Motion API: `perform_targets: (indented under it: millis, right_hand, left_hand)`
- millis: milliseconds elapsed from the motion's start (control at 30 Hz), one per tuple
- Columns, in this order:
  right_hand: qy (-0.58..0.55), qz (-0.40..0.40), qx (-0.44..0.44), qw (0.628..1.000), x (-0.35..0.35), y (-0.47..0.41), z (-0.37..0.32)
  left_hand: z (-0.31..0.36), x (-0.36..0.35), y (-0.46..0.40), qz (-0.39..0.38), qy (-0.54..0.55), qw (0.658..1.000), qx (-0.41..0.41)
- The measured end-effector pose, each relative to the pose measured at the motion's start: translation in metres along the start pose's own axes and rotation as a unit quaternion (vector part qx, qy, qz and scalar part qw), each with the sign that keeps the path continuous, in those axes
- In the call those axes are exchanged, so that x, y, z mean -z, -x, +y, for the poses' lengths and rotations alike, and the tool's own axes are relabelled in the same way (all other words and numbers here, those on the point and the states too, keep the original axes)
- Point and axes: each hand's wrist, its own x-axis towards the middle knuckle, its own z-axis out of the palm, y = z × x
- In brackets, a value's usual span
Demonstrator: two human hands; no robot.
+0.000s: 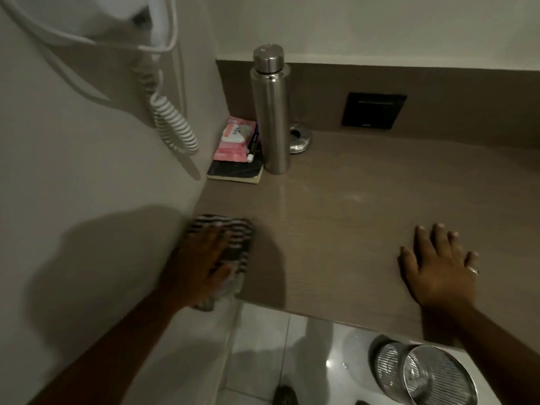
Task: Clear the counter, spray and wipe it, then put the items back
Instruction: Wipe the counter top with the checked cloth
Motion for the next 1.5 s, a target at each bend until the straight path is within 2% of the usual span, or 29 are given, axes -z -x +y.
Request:
perform_targets:
  millis: [67,133,167,233,267,300,333,367,433,467,533,600,633,733,833,867,933,967,1000,1033,1067,1100,1167,1200,1233,1300,1333,1433,1500]
  right_hand:
    - [0.003,-0.004,-0.003,1.0,-0.001,-0.002,0.0]
    - [0.004,-0.006,-0.004,1.0,-0.003,-0.004,0.001]
    - [0.007,-0.004,-0.004,1.0,-0.003,-0.004,0.002]
    - [0.009,0.0,-0.002,1.0,-0.005,-0.004,0.002]
    - [0.008,0.0,-0.001,1.0,-0.006,-0.004,0.002]
    - [0.007,0.001,-0.001,1.0,-0.007,-0.004,0.002]
    - [0.007,0.001,-0.001,1.0,-0.007,-0.005,0.003]
    - [0.006,0.0,0.001,1.0,-0.007,-0.005,0.003]
    - [0.0,-0.006,0.005,1.0,-0.005,-0.003,0.005]
    - [0.0,-0.008,0.01,1.0,-0.004,-0.003,0.006]
    - [0.004,-0.011,0.018,1.0,-0.005,-0.003,0.01]
    - [0.003,-0.011,0.02,1.0,-0.006,-0.005,0.012]
    - [0.002,-0.008,0.02,1.0,-0.007,-0.005,0.012]
    - [0.005,0.002,0.018,1.0,-0.012,-0.005,0.013]
    - [0.008,0.014,0.019,1.0,-0.017,-0.009,0.012]
    - [0.007,0.013,0.018,1.0,-0.018,-0.01,0.011]
    - [0.005,0.014,0.012,1.0,-0.017,-0.01,0.011]
    - [0.001,0.011,0.011,1.0,-0.016,-0.01,0.011]
    - [-0.003,0.006,0.014,1.0,-0.014,-0.01,0.012]
    - [-0.004,-0.001,0.021,1.0,-0.012,-0.011,0.014]
    - [0.0,-0.006,0.027,1.0,-0.009,-0.014,0.02]
    - [0.009,-0.013,0.029,0.999,-0.005,-0.019,0.029]
    - [0.014,-0.021,-0.003,1.0,0.004,-0.032,0.063]
    - [0.008,-0.02,-0.036,0.999,0.009,-0.039,0.085]
    - [0.001,-0.02,-0.066,0.998,0.014,-0.046,0.106]
    - [-0.002,-0.016,-0.099,0.995,0.016,-0.055,0.136]
    - [-0.001,-0.008,-0.104,0.995,0.014,-0.057,0.142]
    - [0.003,0.003,-0.099,0.995,0.009,-0.06,0.141]
    - [0.0,0.006,-0.098,0.995,0.007,-0.061,0.143]
  left_hand:
    - [-0.011,0.0,-0.009,-0.012,0.016,0.999,0.048]
    - [0.008,-0.002,-0.032,0.023,0.03,0.991,0.131]
    - [0.025,-0.001,-0.047,0.038,0.052,0.976,0.207]
    - [0.067,0.006,-0.077,0.063,0.144,0.911,0.381]
    - [0.089,0.01,-0.09,0.066,0.183,0.884,0.426]
    - [0.112,0.013,-0.101,0.069,0.199,0.877,0.432]
    - [0.135,0.012,-0.106,0.069,0.19,0.889,0.41]
    - [0.156,0.009,-0.105,0.065,0.165,0.917,0.358]
    - [0.191,0.003,-0.085,0.041,0.111,0.979,0.169]
    - [0.194,0.0,-0.071,0.029,0.087,0.993,0.069]
    - [0.166,-0.001,-0.05,0.005,0.071,0.995,-0.076]
    - [0.118,0.0,-0.037,0.001,0.033,0.992,-0.118]
    - [0.091,0.001,-0.034,0.012,0.025,0.995,-0.094]
    - [0.025,0.008,-0.028,0.022,0.007,0.997,0.078]
    - [0.029,0.005,-0.036,0.034,0.022,0.976,0.215]
    - [0.047,0.004,-0.044,0.051,0.048,0.957,0.28]
    - [0.093,0.006,-0.067,0.092,0.114,0.892,0.428]
    - [0.119,0.008,-0.08,0.099,0.145,0.871,0.459]
    - [0.144,0.011,-0.09,0.106,0.159,0.879,0.437]
    - [0.165,0.013,-0.096,0.106,0.147,0.915,0.359]
    - [0.183,0.007,-0.094,0.094,0.115,0.958,0.245]
    - [0.195,0.002,-0.086,0.067,0.09,0.986,0.126]
    - [0.176,0.0,-0.074,0.042,0.055,0.997,-0.039]
    - [0.156,-0.002,-0.072,0.047,0.043,0.996,-0.063]
    - [0.132,-0.003,-0.069,0.054,0.038,0.997,-0.029]
    - [0.088,-0.002,-0.067,0.082,0.041,0.987,0.128]
    - [0.076,-0.002,-0.068,0.085,0.045,0.972,0.215]
    - [0.095,-0.002,-0.09,0.099,0.094,0.901,0.411]
    - [0.134,-0.002,-0.121,0.117,0.155,0.855,0.481]
